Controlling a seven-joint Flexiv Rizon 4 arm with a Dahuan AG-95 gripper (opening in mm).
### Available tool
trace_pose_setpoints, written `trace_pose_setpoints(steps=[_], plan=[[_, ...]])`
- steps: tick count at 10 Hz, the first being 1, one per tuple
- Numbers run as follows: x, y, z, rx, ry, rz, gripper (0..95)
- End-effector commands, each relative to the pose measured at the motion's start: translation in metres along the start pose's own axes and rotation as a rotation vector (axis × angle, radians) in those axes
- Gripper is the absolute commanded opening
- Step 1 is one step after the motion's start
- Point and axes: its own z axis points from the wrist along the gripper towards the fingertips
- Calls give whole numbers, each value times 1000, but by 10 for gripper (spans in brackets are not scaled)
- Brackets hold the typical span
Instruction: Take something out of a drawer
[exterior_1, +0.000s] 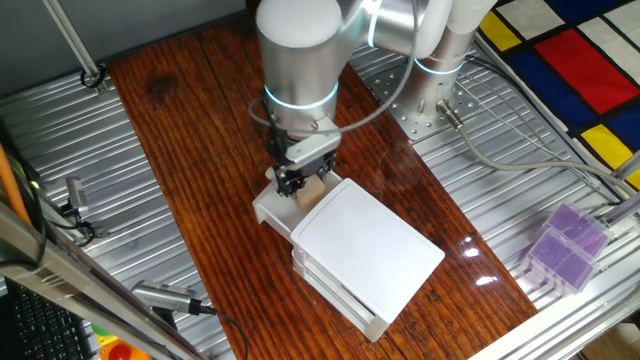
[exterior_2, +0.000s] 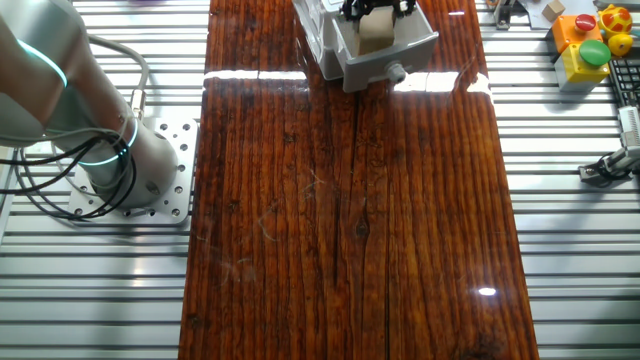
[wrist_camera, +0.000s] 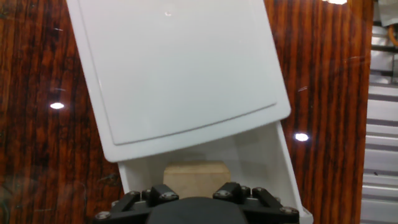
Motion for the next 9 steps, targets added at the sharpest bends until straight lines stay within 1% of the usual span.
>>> trace_pose_setpoints(steps=[1,2,3,4,5,7,9], plan=[[1,-3,-9,-5,7,10,0],[1,-5,-18,-7,8,20,0],[1,-6,-23,-10,8,22,0],[5,-7,-28,-18,6,15,0],[9,-8,-34,-30,-3,12,0],[14,-10,-44,-44,-5,5,0],[17,-10,-49,-44,3,-2,0]])
